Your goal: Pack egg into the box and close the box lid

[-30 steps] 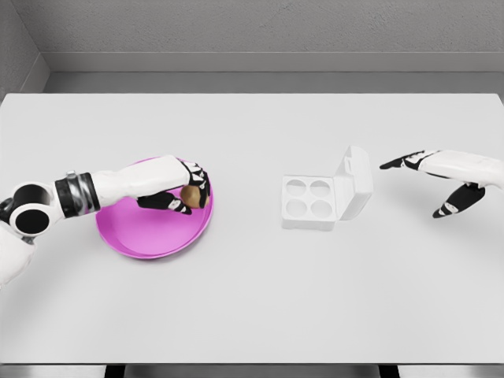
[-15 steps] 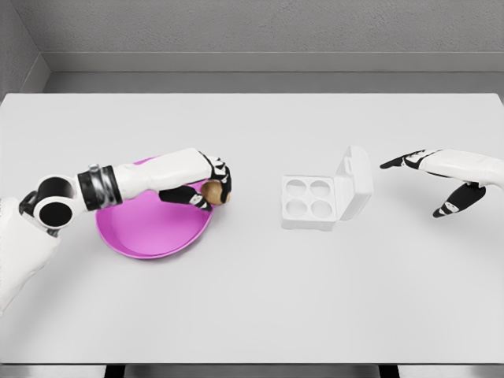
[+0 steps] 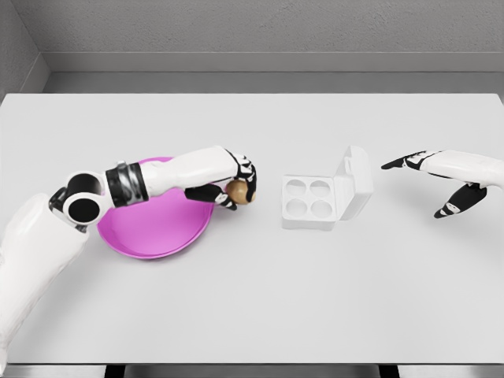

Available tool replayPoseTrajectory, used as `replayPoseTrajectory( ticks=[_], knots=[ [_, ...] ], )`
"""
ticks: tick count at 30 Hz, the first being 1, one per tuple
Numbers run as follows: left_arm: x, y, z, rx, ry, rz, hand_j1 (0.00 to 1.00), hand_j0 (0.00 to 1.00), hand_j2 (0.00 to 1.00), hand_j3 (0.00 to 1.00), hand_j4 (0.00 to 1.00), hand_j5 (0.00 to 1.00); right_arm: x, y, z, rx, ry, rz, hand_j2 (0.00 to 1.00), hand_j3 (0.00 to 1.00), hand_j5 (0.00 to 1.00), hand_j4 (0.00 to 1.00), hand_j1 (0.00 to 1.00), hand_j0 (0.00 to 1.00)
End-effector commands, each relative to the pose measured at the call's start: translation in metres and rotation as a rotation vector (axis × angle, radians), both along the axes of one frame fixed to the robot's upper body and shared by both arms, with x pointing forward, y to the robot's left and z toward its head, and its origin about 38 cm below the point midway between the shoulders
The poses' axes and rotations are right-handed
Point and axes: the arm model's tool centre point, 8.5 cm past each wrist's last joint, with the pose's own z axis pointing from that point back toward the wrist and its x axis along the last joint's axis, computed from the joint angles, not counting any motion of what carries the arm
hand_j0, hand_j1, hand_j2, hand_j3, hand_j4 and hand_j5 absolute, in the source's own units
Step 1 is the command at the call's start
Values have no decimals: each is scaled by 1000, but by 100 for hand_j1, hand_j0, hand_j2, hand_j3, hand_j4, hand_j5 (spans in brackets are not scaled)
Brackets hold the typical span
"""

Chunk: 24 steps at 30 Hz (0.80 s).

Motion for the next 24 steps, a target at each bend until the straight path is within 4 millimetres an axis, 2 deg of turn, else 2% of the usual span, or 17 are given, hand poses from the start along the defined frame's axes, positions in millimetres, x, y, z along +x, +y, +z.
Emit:
replayPoseTrajectory(
  ticks=[1, 6, 19, 24],
  knots=[
    [-2, -11, -2, -12, 7, -19, 30, 30, 30, 30, 30, 30, 0, 0, 1, 4, 1, -3, 100, 100, 100, 100, 100, 100],
    [-3, -23, -4, -18, 16, -34, 30, 30, 30, 30, 30, 30, 0, 0, 0, 4, 1, -1, 100, 100, 100, 100, 100, 100],
    [0, -42, 4, -52, 6, -55, 30, 30, 30, 30, 30, 30, -1, 2, 0, 7, -2, 13, 100, 100, 100, 100, 100, 100],
    [2, -43, 6, -53, 4, -57, 30, 30, 30, 30, 30, 30, -1, 3, -1, 10, -1, 17, 100, 100, 100, 100, 100, 100]
  ],
)
